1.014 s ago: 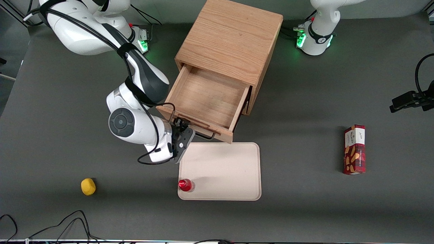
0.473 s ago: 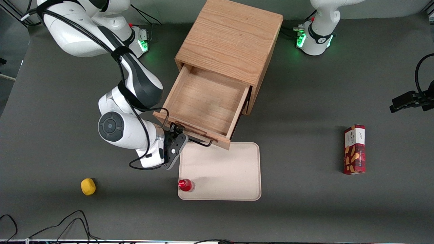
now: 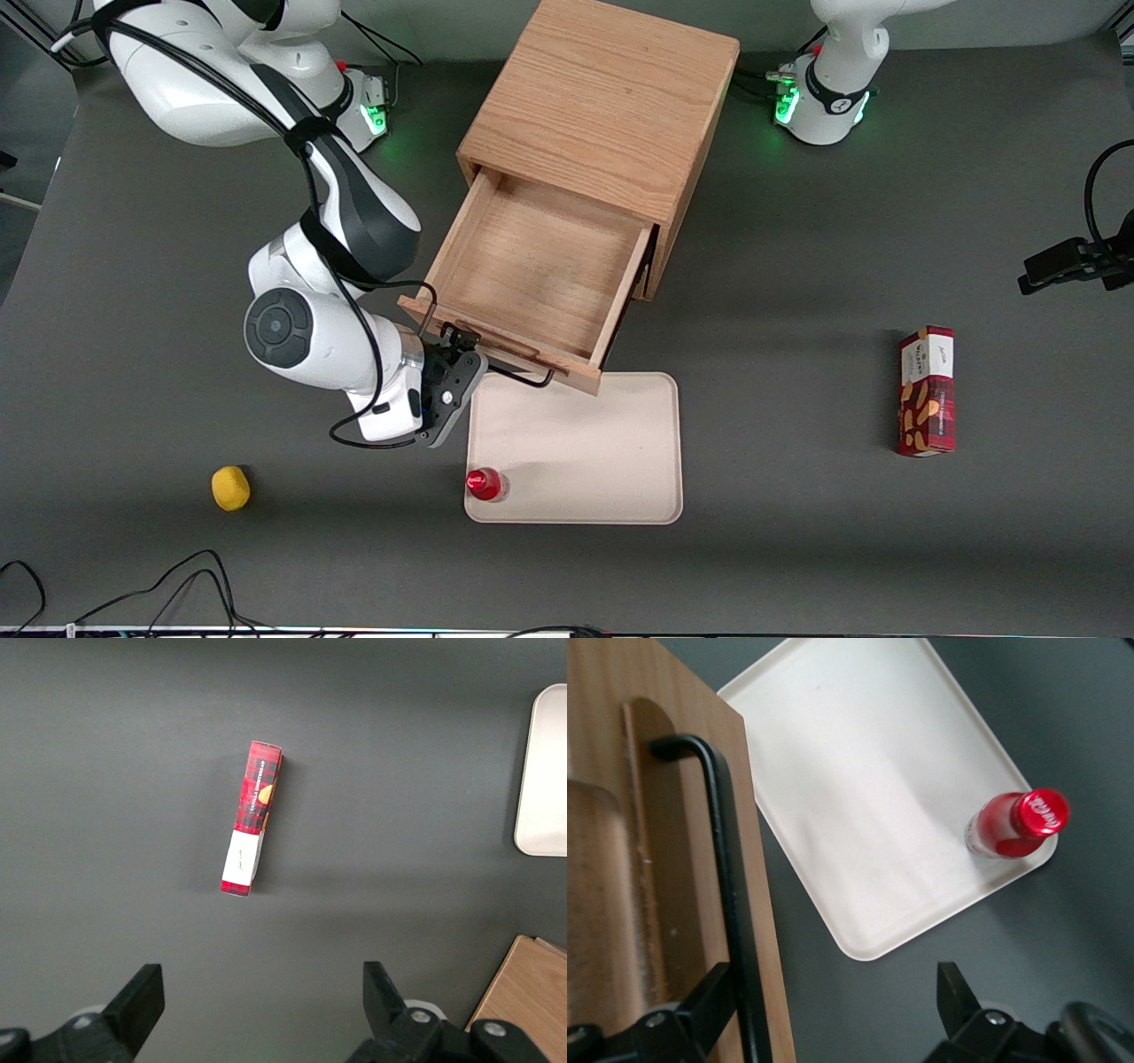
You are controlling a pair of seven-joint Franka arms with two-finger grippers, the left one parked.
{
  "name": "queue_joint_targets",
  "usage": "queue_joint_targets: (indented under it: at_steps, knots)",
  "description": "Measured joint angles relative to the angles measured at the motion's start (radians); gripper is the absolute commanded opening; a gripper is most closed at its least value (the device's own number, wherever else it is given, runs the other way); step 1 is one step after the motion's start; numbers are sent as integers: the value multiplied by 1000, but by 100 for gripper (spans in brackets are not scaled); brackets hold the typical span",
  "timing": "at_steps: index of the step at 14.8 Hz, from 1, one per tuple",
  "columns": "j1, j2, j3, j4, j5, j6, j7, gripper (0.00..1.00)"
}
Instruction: Open upper drawer
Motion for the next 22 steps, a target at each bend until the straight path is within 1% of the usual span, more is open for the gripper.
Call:
queue_joint_targets:
  at_steps: [4,6,8,10,13,15,17,19,22]
  knots:
    - [-1,-63,-10,14,0,41,0,100]
    - [-5,-115,-33,15,0,43,1,100]
    - [-29,-181,-63,11,22,41,7,100]
    - [-80,-268,-81,-16,52,22,66,100]
    - [-179,-437,-95,-143,62,-58,222,100]
    - [-242,-530,-101,-216,86,-148,356,100]
    - [-271,-591,-118,-250,95,-238,496,100]
    - [-276,-633,-154,-273,95,-306,557,100]
    - [-310,-683,-178,-324,95,-370,574,100]
